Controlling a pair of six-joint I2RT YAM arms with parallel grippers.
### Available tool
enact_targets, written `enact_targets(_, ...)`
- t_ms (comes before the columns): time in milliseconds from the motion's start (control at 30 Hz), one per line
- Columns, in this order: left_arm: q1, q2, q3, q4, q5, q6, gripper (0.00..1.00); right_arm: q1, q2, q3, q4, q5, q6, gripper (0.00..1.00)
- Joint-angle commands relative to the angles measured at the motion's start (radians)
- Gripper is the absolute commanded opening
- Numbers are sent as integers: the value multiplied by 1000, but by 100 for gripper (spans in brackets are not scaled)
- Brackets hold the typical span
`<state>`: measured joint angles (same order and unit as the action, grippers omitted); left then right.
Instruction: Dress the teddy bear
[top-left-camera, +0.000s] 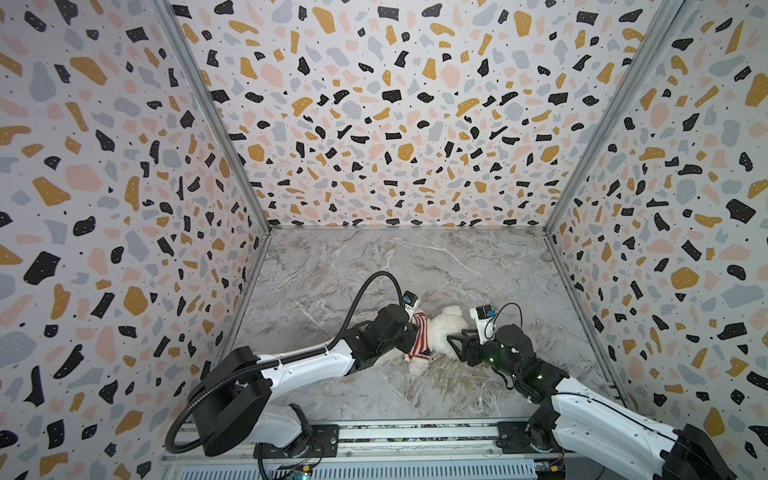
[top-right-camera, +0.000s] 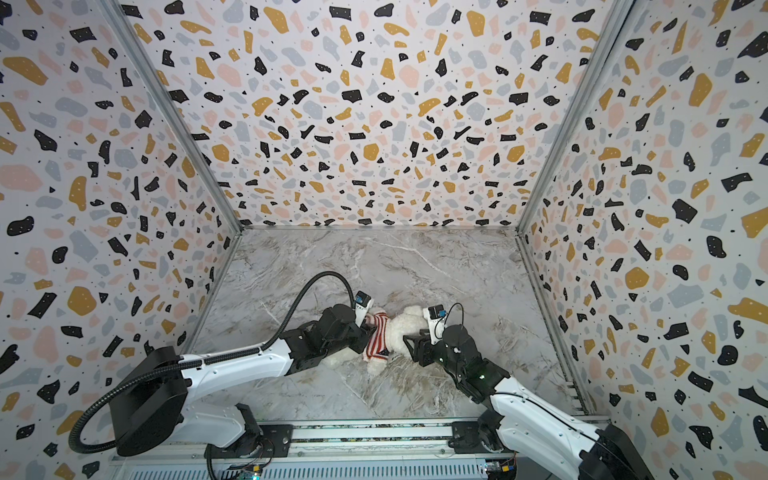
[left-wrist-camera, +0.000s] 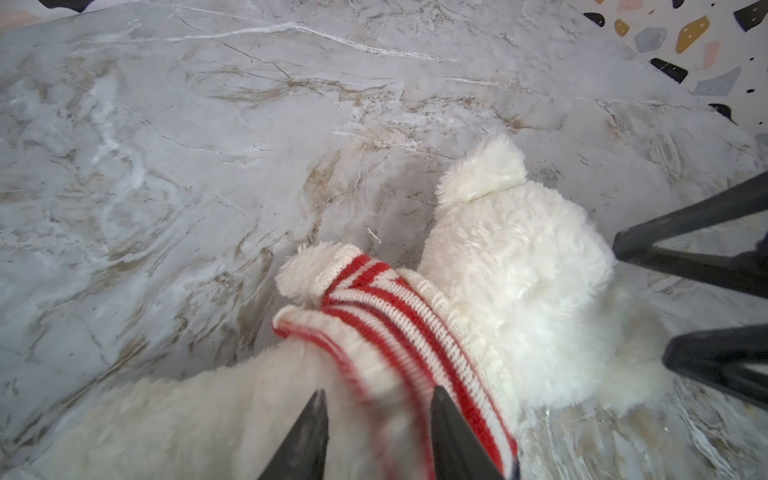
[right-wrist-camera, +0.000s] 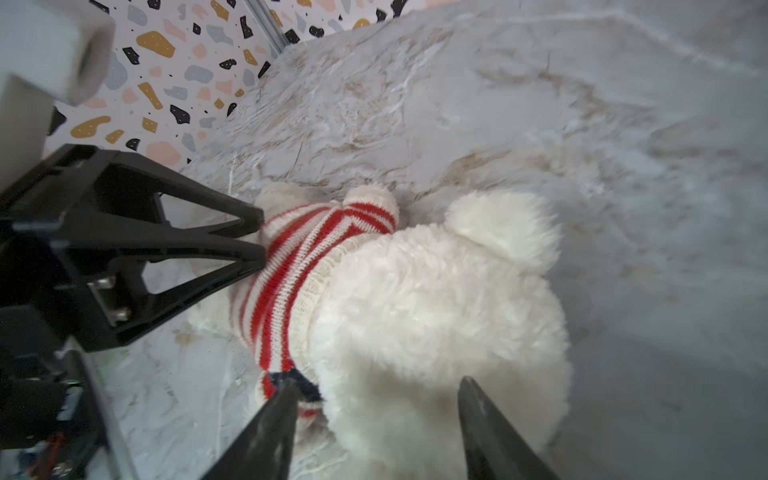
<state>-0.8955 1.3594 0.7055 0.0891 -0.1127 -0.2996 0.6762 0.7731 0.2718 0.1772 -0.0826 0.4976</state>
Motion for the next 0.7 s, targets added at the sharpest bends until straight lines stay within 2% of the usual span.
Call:
enact_targets(0,20,-33,-22,-4,63,-56,40,-46,-45,1,-92,18,-1,78)
enact_targets(200,34,-16,-5,32,119,-121,38,-161,73,43,-29,-121,-78,87)
enact_targets(367,68,46,-12,98,170,-195,33,-161,104,68,28,-153,-114,88)
enact_targets(533,72,66,-45,133,192,-207,25,-164,165,83,64,-207,-130,89)
enact_targets(667,70,60,-102,206,283,-217,22,-165,196,72,117,-226,-114,89)
